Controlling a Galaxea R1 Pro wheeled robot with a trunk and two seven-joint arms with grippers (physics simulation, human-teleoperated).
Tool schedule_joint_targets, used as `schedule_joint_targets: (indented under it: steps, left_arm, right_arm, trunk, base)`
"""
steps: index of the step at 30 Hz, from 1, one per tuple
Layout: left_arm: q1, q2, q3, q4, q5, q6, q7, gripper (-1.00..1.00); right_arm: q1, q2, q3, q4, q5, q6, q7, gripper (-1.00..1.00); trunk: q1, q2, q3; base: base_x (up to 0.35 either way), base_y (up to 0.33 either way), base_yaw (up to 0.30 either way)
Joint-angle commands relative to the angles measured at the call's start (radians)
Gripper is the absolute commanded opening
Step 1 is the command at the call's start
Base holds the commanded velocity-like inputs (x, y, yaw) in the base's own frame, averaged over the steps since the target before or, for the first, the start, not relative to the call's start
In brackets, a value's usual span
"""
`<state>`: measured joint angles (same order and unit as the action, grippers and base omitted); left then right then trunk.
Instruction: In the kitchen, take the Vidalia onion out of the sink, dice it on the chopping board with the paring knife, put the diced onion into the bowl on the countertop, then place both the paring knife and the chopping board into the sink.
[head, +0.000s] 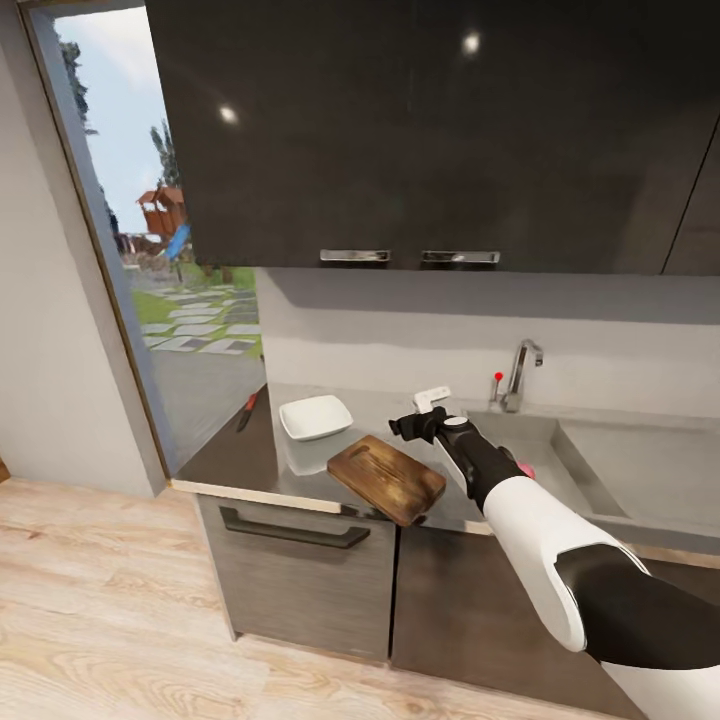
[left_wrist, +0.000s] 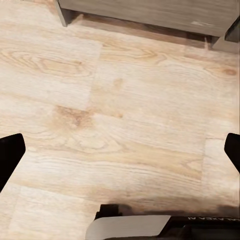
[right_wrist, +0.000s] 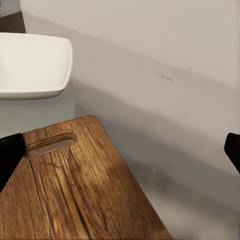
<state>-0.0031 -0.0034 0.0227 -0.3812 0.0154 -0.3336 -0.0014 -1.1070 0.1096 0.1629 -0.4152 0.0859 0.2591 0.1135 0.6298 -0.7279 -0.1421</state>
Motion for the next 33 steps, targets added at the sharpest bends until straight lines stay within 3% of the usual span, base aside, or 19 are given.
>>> schedule_joint_targets:
  steps: [1,13,22,28,30,33]
  left_arm:
    - [0.0,0.0,0.002,0.0,0.001,-0.002,0.0,1.0]
    - [-0.001,0.0,0.002,0.001,0.001,-0.002,0.0,1.0]
    - [0.0,0.0,0.002,0.004,0.001,-0.002,0.0,1.0]
    - [0.0,0.0,0.002,0.007,0.001,-0.002,0.0,1.0]
    - [0.0,0.0,0.002,0.007,0.0,-0.002,0.0,1.0]
    - [0.0,-0.001,0.001,0.007,0.0,-0.002,0.0,1.0]
  right_arm:
    - [0.0,0.0,0.001,-0.002,0.01,0.009,0.008,1.0]
    - [0.0,-0.002,0.002,-0.002,0.013,0.047,0.075,1.0]
    - [0.0,-0.006,0.0,-0.006,0.1,0.049,0.285,1.0]
    - [0.0,-0.03,-0.006,-0.017,0.116,0.053,0.349,1.0]
    - [0.0,-0.039,-0.009,-0.029,0.117,0.088,0.357,1.0]
    - [0.0,-0.045,-0.011,-0.121,0.118,0.229,0.358,1.0]
  trunk:
    - [0.0,-0.001,-0.002]
    - [0.0,-0.001,-0.002]
    - [0.0,-0.001,-0.002]
    - [0.0,-0.001,-0.002]
    - [0.0,-0.001,-0.002]
    - [0.0,-0.001,-0.002]
  base:
    - [0.14,-0.096,0.0]
    - [0.109,-0.073,0.0]
    - [0.005,-0.003,0.0]
    - [0.0,0.0,0.0]
    - [0.0,0.0,0.0]
    - [0.0,0.0,0.0]
